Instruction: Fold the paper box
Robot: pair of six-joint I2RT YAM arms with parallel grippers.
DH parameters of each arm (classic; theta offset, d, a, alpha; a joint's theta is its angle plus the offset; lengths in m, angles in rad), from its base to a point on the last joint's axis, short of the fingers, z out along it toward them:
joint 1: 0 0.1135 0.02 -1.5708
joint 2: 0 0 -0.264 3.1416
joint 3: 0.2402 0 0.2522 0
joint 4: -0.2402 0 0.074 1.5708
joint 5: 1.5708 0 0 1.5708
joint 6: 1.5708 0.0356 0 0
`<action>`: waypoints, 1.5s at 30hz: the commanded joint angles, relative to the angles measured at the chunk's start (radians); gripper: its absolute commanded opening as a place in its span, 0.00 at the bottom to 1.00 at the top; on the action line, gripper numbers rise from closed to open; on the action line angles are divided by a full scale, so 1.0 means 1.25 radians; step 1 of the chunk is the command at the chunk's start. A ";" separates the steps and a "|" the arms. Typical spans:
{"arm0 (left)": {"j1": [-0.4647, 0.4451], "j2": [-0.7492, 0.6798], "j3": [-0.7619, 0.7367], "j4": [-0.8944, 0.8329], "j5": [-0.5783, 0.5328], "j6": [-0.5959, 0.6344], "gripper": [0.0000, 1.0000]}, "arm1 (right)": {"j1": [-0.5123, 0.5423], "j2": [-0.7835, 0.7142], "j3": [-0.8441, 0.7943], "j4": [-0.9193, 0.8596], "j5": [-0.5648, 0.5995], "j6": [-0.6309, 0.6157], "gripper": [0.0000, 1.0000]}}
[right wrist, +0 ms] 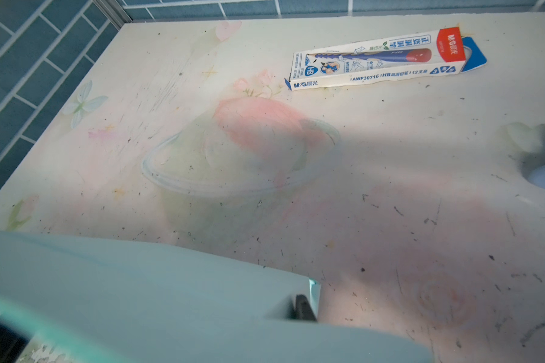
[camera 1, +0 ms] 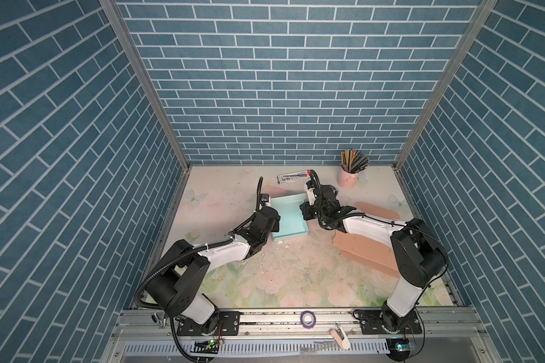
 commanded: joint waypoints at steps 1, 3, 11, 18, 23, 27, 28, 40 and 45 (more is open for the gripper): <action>-0.028 0.000 -0.001 0.070 0.018 -0.029 0.05 | 0.026 -0.019 -0.009 0.045 -0.079 0.073 0.11; -0.030 -0.002 0.000 0.068 0.015 -0.029 0.05 | 0.026 -0.013 -0.010 0.038 -0.079 0.078 0.10; -0.049 0.005 -0.007 0.072 0.006 -0.050 0.05 | 0.043 -0.021 -0.052 0.028 -0.050 0.054 0.14; -0.063 0.018 -0.022 0.075 -0.017 -0.061 0.04 | 0.088 -0.019 -0.060 -0.026 0.042 -0.009 0.14; -0.073 0.024 -0.049 0.083 -0.032 -0.075 0.04 | 0.099 -0.024 -0.076 -0.019 0.059 0.024 0.15; -0.081 0.031 -0.054 0.083 -0.035 -0.100 0.03 | 0.114 -0.017 -0.087 -0.003 0.063 0.062 0.15; -0.084 0.033 -0.051 0.076 -0.039 -0.107 0.03 | 0.119 -0.013 -0.088 -0.004 0.069 0.065 0.15; -0.112 0.071 -0.090 0.127 -0.071 -0.123 0.02 | 0.149 -0.009 -0.118 0.002 0.112 0.070 0.16; -0.130 0.074 -0.107 0.144 -0.094 -0.113 0.02 | 0.153 -0.014 -0.124 0.004 0.108 0.081 0.17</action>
